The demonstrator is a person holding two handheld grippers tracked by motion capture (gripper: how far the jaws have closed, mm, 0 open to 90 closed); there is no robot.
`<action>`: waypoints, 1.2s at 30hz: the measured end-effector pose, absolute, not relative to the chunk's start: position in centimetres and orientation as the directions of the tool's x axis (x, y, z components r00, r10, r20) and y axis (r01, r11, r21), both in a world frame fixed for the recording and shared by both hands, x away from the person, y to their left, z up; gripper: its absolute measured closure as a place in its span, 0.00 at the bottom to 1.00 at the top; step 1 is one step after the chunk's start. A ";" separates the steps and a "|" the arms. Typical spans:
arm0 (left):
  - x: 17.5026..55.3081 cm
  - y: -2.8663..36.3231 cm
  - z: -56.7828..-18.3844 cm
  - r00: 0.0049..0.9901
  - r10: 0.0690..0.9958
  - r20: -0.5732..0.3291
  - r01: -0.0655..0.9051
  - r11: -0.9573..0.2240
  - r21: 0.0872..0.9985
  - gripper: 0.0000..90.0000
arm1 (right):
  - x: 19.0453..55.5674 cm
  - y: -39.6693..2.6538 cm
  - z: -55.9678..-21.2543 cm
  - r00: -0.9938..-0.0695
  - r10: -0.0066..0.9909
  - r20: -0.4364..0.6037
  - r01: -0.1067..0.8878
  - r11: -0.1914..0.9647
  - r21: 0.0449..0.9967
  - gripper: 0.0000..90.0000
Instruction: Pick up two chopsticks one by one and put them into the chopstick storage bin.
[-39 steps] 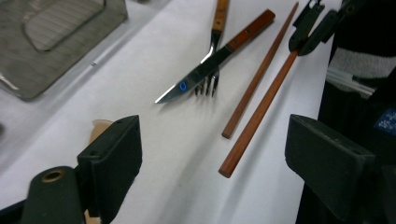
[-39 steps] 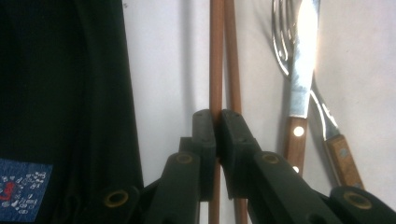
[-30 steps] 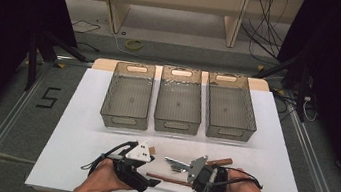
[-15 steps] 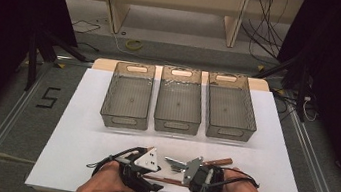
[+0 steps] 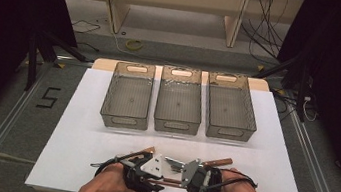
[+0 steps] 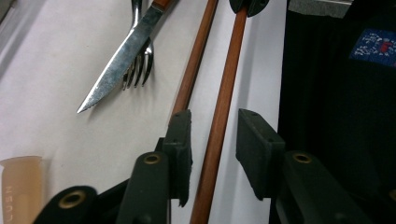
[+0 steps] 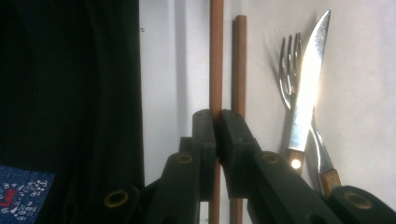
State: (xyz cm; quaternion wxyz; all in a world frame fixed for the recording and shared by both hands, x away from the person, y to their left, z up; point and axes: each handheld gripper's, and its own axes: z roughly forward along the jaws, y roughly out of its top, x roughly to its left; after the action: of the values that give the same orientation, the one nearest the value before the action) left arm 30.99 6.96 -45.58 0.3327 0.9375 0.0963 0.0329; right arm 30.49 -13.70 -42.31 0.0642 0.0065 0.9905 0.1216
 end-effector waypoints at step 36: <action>32.9 10.8 -44.4 0.930 0.367 -0.024 0.282 -0.670 0.687 0.92 | 31.9 -17.9 -39.3 -0.944 0.309 -0.114 0.199 0.811 0.550 0.43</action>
State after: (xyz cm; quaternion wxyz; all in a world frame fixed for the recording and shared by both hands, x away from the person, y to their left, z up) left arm 32.93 10.81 -44.38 0.3655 0.9118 0.1779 0.0584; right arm 31.87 -17.93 -39.29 0.0992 0.1342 0.9465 0.2763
